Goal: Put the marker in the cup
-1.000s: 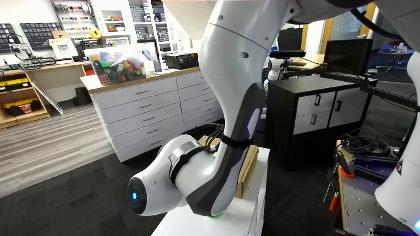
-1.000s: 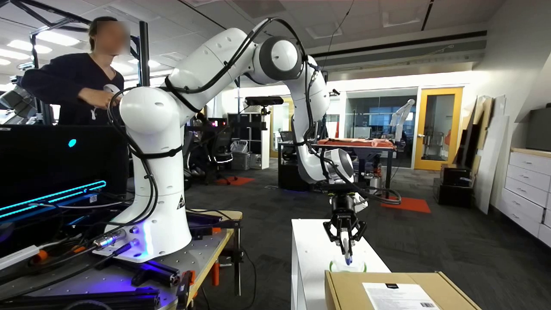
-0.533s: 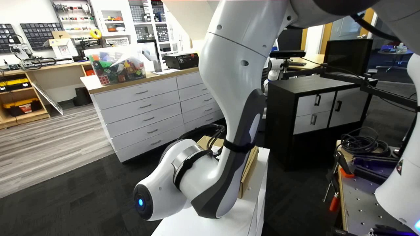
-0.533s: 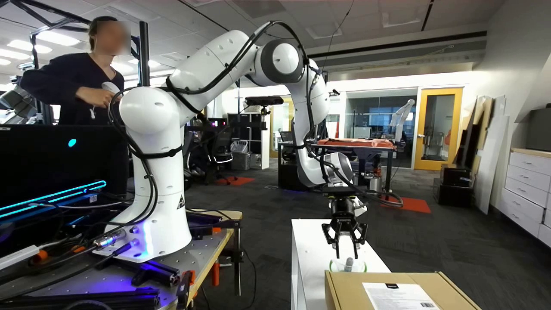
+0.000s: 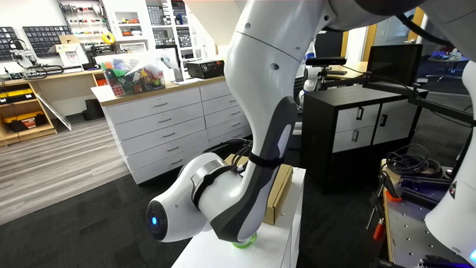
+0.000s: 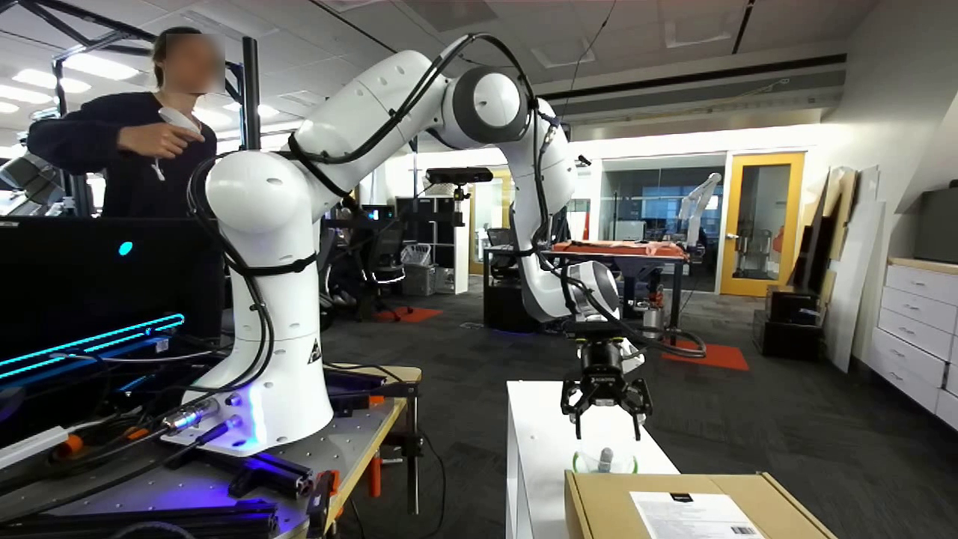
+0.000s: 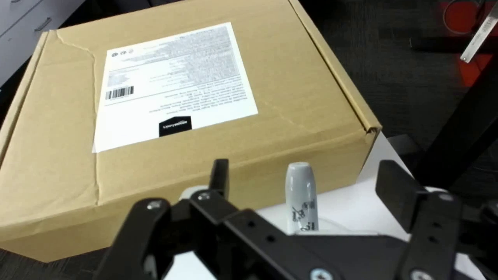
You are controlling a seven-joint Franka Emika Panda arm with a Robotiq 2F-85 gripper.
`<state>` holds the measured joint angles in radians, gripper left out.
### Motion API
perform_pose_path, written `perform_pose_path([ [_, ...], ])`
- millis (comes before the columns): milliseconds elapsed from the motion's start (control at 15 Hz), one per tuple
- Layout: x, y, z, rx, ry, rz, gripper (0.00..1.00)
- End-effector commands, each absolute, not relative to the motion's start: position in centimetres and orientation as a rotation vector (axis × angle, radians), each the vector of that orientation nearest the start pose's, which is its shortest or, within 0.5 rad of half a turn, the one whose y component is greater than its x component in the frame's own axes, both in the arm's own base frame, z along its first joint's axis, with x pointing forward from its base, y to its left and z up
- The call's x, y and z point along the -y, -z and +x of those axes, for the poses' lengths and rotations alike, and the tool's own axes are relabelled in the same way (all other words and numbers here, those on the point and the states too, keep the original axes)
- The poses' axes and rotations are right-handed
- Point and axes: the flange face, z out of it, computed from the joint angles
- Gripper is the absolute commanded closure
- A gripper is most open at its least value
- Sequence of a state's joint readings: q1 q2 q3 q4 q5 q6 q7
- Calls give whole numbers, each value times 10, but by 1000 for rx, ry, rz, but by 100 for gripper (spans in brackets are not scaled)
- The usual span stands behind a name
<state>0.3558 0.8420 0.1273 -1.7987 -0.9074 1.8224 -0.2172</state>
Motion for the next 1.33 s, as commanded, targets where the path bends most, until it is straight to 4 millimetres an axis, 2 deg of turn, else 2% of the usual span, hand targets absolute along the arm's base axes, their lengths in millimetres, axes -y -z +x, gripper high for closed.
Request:
perform_pose_path([
  [0,-202,-101,532,-1363,747,1970,0],
  [333,-198,-163,541,-1251,625,2217,0],
  [467,-192,-187,539,-1177,579,2318,0],
  [733,-184,-219,516,-1016,472,2517,0],
  [800,-183,-224,508,-968,440,2560,0],
  [867,-194,-207,535,-1061,511,2478,0],
  [1000,-194,-212,531,-1055,500,2484,0],
  [1267,-195,-204,532,-1059,515,2482,0],
])
